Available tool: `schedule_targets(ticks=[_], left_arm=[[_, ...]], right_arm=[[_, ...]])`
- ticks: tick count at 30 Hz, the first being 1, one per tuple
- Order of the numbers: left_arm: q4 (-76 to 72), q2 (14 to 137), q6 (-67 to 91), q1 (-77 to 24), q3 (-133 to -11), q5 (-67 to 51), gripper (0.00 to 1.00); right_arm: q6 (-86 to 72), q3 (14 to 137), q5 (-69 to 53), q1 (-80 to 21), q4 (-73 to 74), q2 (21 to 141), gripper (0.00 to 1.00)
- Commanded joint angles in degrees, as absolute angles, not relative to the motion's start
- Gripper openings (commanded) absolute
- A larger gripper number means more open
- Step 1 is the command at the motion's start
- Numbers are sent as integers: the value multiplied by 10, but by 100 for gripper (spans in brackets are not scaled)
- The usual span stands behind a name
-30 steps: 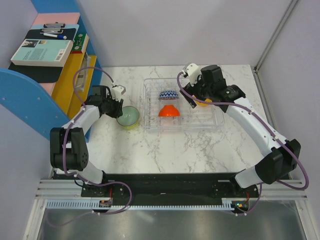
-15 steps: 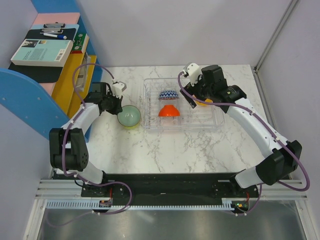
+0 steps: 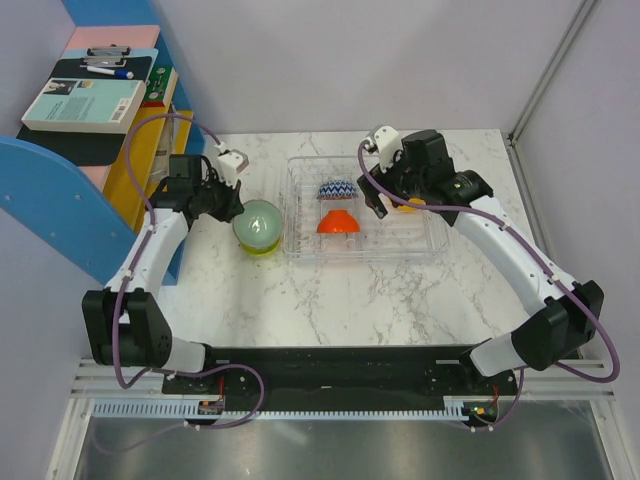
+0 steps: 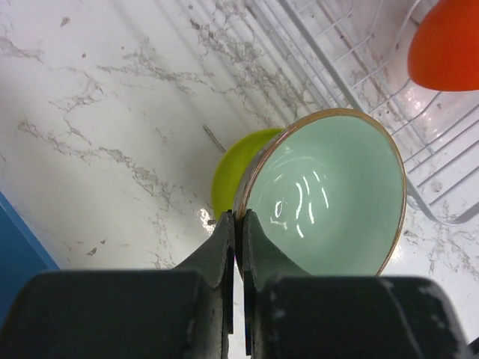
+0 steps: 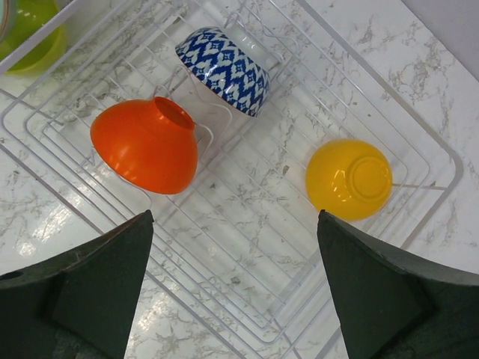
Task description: Load the bowls into the dish rack
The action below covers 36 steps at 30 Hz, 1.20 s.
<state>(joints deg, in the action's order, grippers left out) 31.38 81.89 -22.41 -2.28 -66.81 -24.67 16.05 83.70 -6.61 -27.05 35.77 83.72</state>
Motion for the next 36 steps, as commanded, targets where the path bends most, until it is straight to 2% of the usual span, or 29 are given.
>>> schedule_targets(ticks=[1,4,11,18,23,36], left_arm=[[312,775,-222,-24,-711,-311,2],[311,762,-226,-24,-715,-376,2],[294,788,-234,-54,-755,-494,2],[269,817,-226,-114,-805,-555,2],[247,830,-227,-165,-831,-565,2],[228,831,-214,-212,-856,-548,2]], right_arm=[[113,861,-127,-271,331,821,98],[64,860,-183,-269,313,817,97],[-54,853,-424,-265,260,838,98],[-137,820,-547,-247,187,888,98],[-177,796,-568,-237,142,914,98],[-234,766,-670,-219,72,948,97]])
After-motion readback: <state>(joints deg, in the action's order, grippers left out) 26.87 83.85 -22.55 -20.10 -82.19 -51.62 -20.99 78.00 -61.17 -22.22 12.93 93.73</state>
